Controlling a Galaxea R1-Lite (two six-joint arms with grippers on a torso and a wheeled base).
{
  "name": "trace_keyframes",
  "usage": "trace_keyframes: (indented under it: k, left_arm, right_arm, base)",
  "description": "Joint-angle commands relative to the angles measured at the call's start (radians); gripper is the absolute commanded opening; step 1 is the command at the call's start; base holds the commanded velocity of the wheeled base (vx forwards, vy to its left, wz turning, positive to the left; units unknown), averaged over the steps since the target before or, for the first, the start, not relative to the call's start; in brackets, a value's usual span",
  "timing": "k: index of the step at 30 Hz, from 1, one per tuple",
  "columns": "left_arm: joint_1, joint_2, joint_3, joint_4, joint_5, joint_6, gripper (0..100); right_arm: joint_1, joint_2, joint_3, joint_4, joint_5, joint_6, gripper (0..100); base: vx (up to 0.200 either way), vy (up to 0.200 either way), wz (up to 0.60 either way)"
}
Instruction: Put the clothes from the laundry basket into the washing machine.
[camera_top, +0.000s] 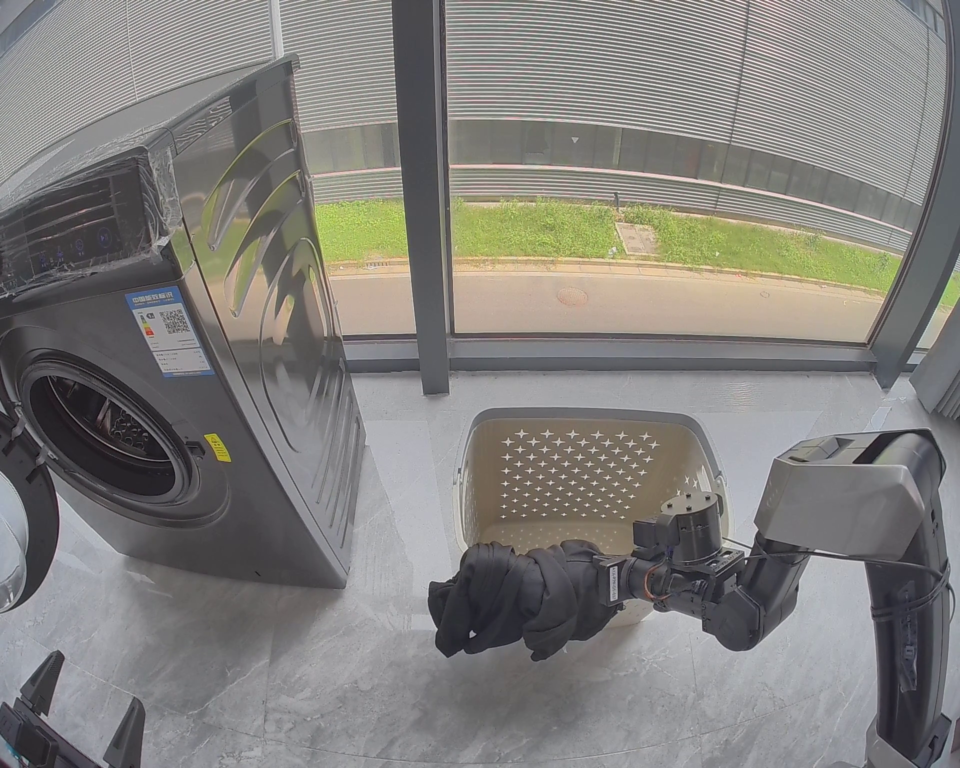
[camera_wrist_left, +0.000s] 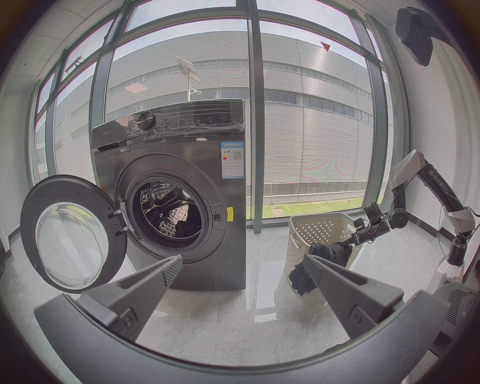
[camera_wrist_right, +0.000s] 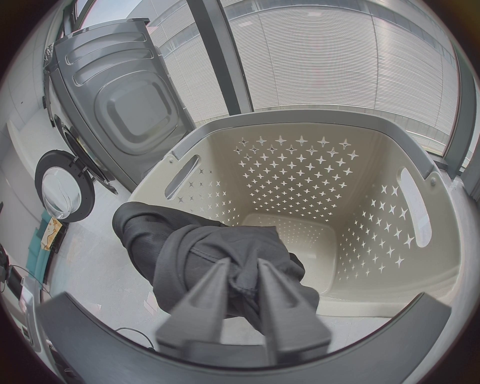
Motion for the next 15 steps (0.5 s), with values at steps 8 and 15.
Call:
trace_keyframes:
  k: [8,15]
  left_arm:
    - [0.0,-0.016,0.018,0.0,0.002,0.0,100]
    - [0.0,-0.016,0.018,0.0,0.002,0.0,100]
  right_arm:
    - [-0.007,-0.151,0.04,0.001,0.004,0.021,0]
    - [-0.013,-0.271,0.06,0.008,0.011,0.041,0]
  base:
    - [0.0,0.0,0.0]
    - [0.0,0.0,0.0]
